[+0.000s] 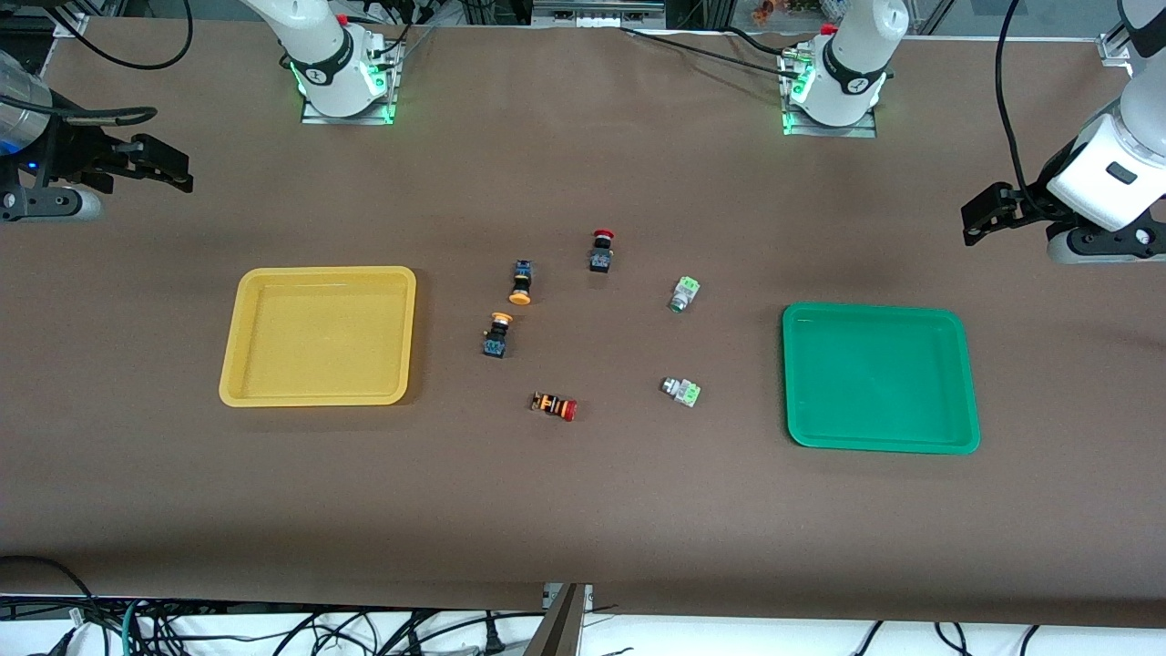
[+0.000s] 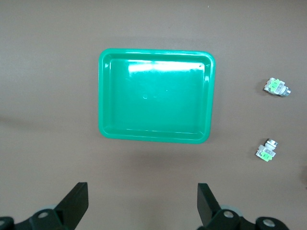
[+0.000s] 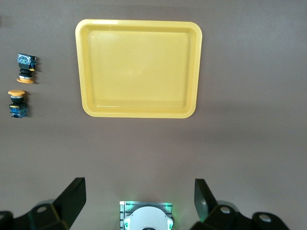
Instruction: Place green and yellow buttons in trays
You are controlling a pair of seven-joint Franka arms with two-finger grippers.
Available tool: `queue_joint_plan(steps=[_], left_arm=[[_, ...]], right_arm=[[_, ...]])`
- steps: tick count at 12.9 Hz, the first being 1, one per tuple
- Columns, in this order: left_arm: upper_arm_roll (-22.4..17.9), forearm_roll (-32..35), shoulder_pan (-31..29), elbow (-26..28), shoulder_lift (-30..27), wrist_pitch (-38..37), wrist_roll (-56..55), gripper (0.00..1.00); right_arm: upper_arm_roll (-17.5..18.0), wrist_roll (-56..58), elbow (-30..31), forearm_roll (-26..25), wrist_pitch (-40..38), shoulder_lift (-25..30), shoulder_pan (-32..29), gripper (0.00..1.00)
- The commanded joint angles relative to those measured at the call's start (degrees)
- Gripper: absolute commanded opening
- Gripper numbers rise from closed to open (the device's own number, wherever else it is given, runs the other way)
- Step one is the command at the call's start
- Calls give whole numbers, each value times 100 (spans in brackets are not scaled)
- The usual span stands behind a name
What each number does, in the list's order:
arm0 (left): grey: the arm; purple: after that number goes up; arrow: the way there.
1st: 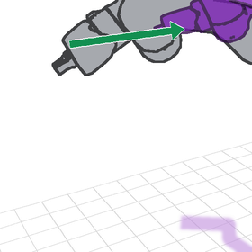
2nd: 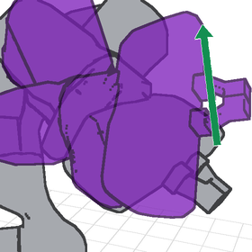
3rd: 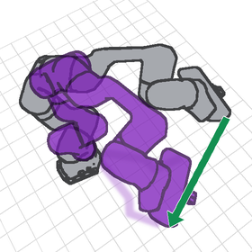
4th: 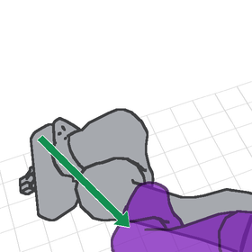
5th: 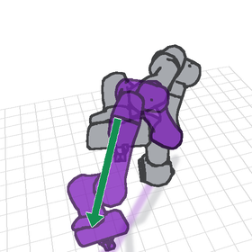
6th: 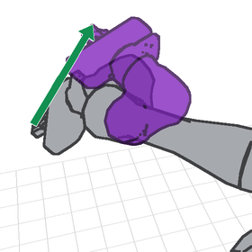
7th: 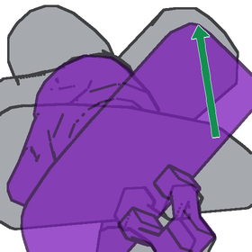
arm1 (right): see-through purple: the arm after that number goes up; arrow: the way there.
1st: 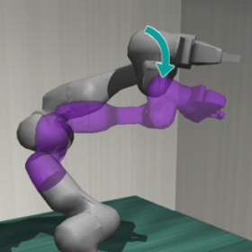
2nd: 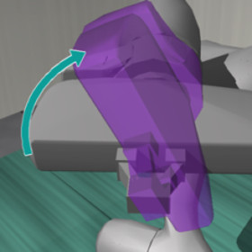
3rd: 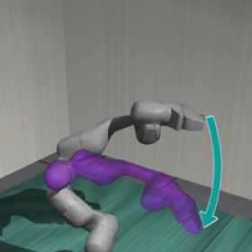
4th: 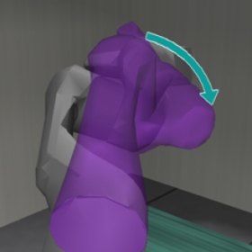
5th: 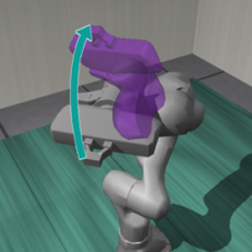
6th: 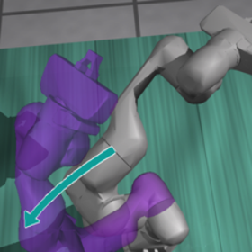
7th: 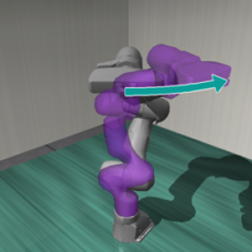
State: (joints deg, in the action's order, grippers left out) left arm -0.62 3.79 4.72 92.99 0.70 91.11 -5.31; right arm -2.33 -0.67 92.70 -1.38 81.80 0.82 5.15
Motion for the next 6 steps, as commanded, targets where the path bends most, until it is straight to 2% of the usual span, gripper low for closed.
queue_joint_plan(steps=[1,6], left_arm=[[1,-89,-15,-158,70,-120,57,100],[1,-89,-6,-158,70,-137,48,100]], right_arm=[[14,-21,-95,-108,11,-196,21,100],[31,31,-103,-100,248,-353,56,100]])
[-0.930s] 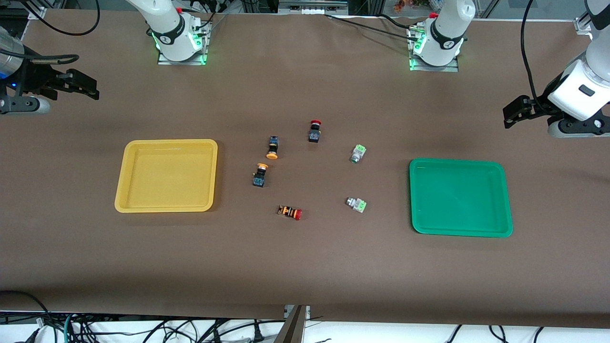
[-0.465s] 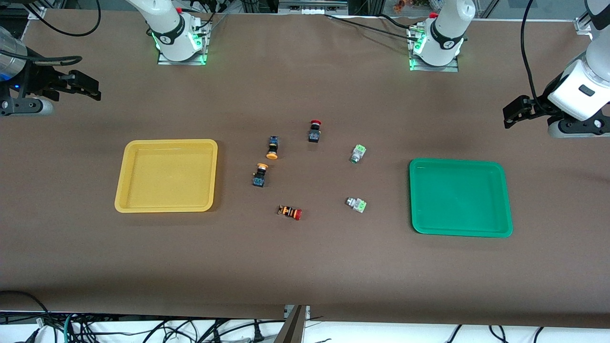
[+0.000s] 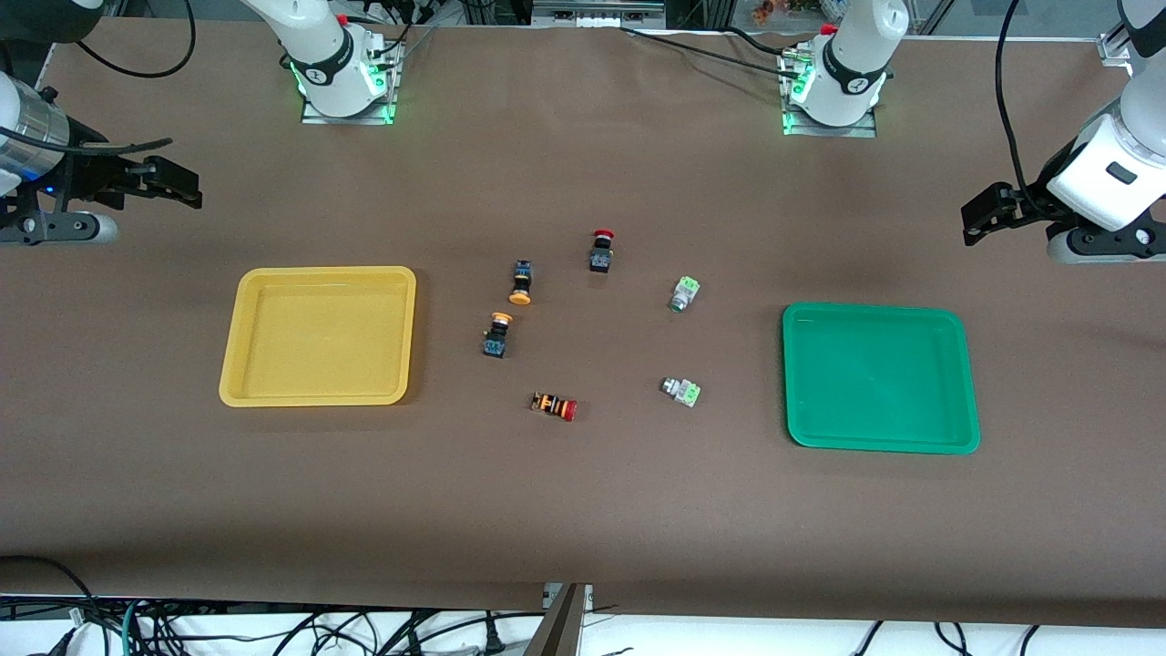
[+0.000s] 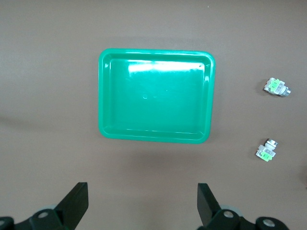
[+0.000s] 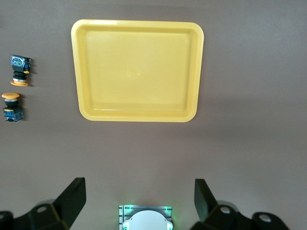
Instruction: Place green and yellow buttons in trays
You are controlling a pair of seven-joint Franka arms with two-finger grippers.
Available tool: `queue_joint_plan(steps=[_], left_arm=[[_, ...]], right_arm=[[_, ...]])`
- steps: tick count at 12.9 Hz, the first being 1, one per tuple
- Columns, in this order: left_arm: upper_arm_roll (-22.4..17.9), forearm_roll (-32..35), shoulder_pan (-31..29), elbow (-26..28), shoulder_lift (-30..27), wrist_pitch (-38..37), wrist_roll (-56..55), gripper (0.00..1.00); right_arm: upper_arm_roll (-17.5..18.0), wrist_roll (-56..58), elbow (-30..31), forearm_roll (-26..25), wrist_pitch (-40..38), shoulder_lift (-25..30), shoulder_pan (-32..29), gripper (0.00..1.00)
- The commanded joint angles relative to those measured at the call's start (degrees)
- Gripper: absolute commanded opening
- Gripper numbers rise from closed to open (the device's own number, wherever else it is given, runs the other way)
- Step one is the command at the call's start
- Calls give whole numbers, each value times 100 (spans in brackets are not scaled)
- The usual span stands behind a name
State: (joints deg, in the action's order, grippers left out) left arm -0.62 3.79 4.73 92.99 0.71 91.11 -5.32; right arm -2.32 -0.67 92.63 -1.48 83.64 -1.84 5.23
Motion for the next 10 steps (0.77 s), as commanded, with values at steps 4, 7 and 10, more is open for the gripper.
queue_joint_plan(steps=[4,7,10], left_arm=[[1,-89,2,-150,70,-137,48,100],[1,-89,19,-132,88,-154,75,100],[97,-80,37,-132,132,-295,92,100]], right_arm=[[39,41,-96,-46,118,-518,276,100],[39,-160,-87,261,652,-1141,688,100],[47,-1011,-87,288,1381,-1800,1163,100]])
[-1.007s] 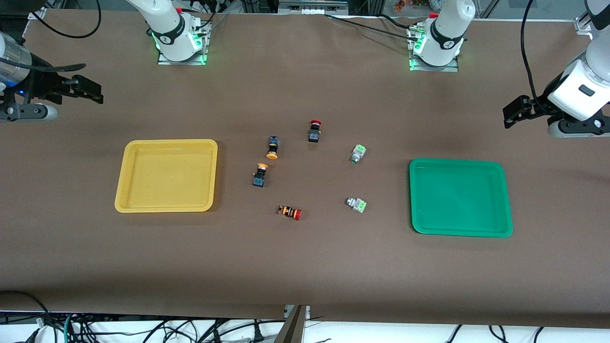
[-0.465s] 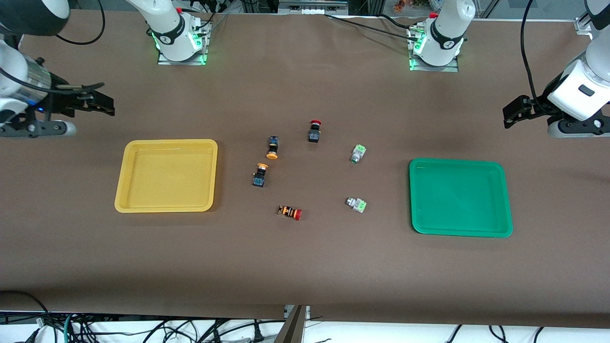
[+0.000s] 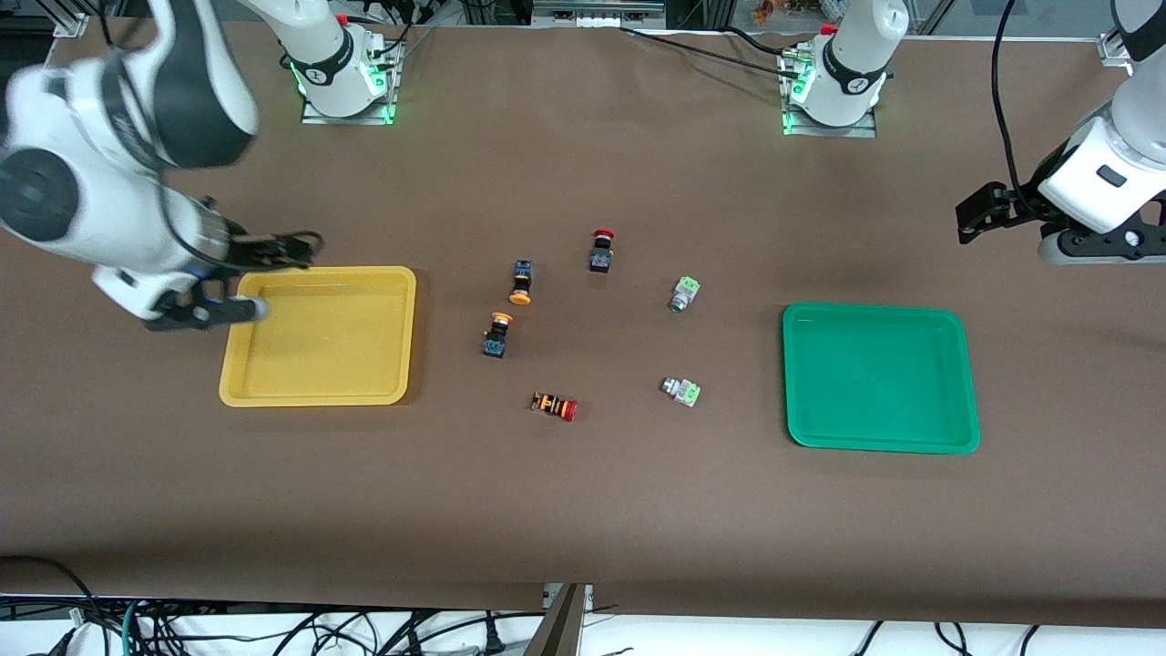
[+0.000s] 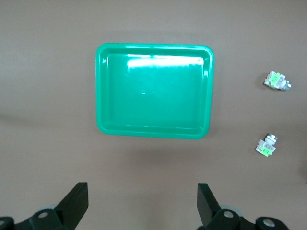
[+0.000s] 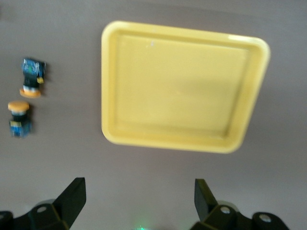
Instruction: Place green and yellow buttons in trays
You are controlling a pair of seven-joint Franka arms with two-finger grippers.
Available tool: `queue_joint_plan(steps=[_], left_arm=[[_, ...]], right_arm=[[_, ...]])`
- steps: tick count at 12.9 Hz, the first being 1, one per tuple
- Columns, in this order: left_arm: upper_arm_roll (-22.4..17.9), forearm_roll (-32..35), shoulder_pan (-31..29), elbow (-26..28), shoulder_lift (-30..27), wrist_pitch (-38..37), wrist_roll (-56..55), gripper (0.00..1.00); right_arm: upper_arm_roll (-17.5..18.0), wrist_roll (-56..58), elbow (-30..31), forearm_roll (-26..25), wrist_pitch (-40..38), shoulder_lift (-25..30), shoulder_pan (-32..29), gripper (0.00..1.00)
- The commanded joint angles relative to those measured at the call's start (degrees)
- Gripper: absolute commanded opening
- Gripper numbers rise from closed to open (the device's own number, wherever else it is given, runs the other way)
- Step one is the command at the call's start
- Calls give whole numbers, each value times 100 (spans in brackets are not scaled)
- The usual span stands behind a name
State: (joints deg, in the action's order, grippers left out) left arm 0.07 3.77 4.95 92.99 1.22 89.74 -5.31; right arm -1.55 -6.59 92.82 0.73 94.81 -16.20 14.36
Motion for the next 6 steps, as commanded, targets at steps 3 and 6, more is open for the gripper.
queue_joint_plan(steps=[3,6], left_arm=[[28,-78,-3,-141,299,-370,92,100],[46,-113,15,-124,668,-387,101,100]], right_arm=[[-21,-1262,-88,76,828,-874,680,100],[610,-2386,69,76,1241,-1183,717,100]])
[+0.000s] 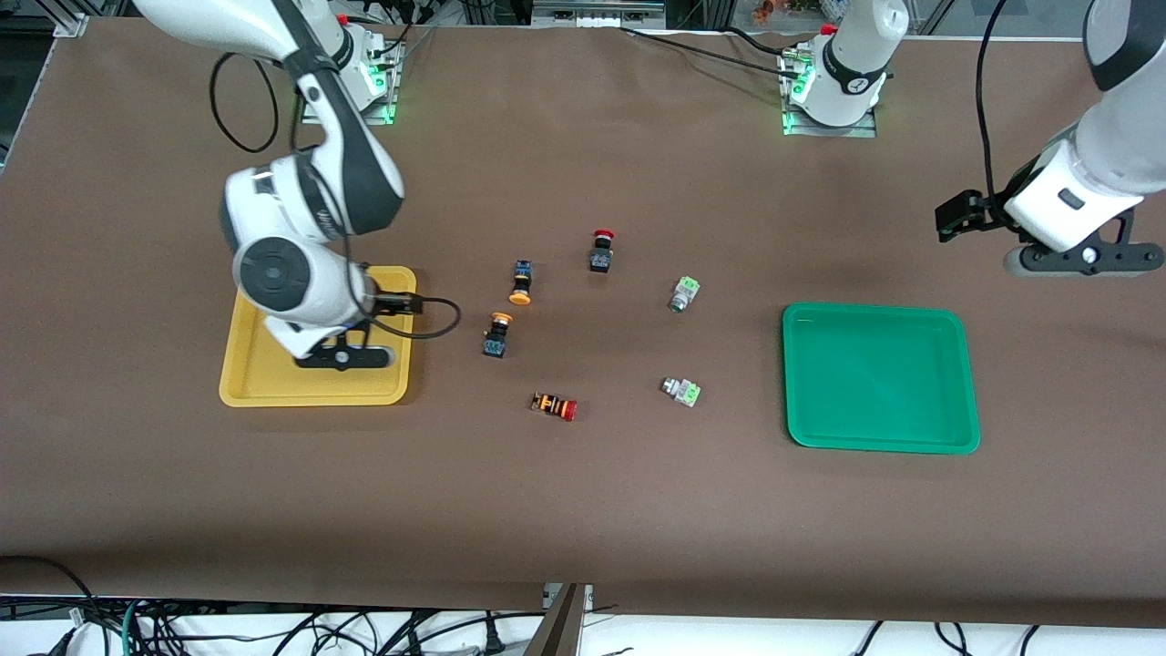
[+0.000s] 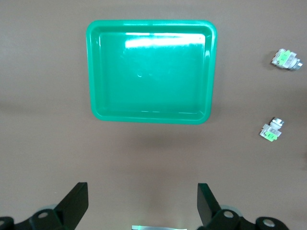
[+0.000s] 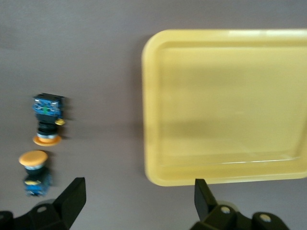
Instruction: Place green and yellow buttons in trays
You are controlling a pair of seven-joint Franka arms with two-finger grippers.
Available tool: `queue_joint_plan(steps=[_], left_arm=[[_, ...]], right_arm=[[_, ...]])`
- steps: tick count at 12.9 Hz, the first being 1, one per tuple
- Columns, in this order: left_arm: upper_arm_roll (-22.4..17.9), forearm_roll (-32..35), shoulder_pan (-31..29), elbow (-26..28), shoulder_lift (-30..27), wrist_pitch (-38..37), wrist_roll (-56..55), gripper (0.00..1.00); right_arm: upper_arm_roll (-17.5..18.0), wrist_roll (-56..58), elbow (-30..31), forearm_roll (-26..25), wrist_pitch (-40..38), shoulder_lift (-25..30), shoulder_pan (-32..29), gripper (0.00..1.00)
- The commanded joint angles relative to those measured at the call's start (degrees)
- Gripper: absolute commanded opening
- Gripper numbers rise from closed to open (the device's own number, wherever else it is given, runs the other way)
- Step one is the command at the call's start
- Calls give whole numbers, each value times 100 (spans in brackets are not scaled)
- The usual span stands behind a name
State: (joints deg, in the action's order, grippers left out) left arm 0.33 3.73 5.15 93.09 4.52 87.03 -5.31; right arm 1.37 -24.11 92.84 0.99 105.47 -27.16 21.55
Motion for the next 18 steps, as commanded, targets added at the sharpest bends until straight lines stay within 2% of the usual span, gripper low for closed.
queue_joint_plan(steps=[1,3,4,6,9,12,14,15,16,18], left_arm=[[37,-274,21,-142,644,-81,57,100],[38,-1071,65,-125,1399,399,-231,100],[38,-1311,74,-116,1603,707,-312,100],[64,-1331,371,-63,1876,1156,-487,100],[64,-1296,907,-54,2359,1544,-1355,100],[64,-1269,1478,33,2676,2079,-1981,100],[81,-1348,1542,392,2703,2483,-1991,100],[168,-1357,1611,707,2677,2912,-1982,100],[239,-1348,1708,945,2668,3281,-1991,100],[231,-1278,2006,1105,2660,3435,-1982,100]], right_arm=[[563,-1057,224,51,367,-87,-1,100],[1047,-1612,777,51,981,-52,-28,100],[1258,-1902,1032,51,1289,-26,-28,100],[1619,-2579,1437,16,2009,-69,-36,100],[1699,-2599,2017,-28,2906,-140,-45,100],[1788,-2608,2089,-142,3339,-341,-45,100],[1796,-2616,2089,-449,3445,-447,-37,100],[1796,-2616,2080,-633,3454,-474,-37,99],[1796,-2608,2072,-748,3445,-483,-37,90],[1796,-2608,2063,-784,3454,-500,-37,48]])
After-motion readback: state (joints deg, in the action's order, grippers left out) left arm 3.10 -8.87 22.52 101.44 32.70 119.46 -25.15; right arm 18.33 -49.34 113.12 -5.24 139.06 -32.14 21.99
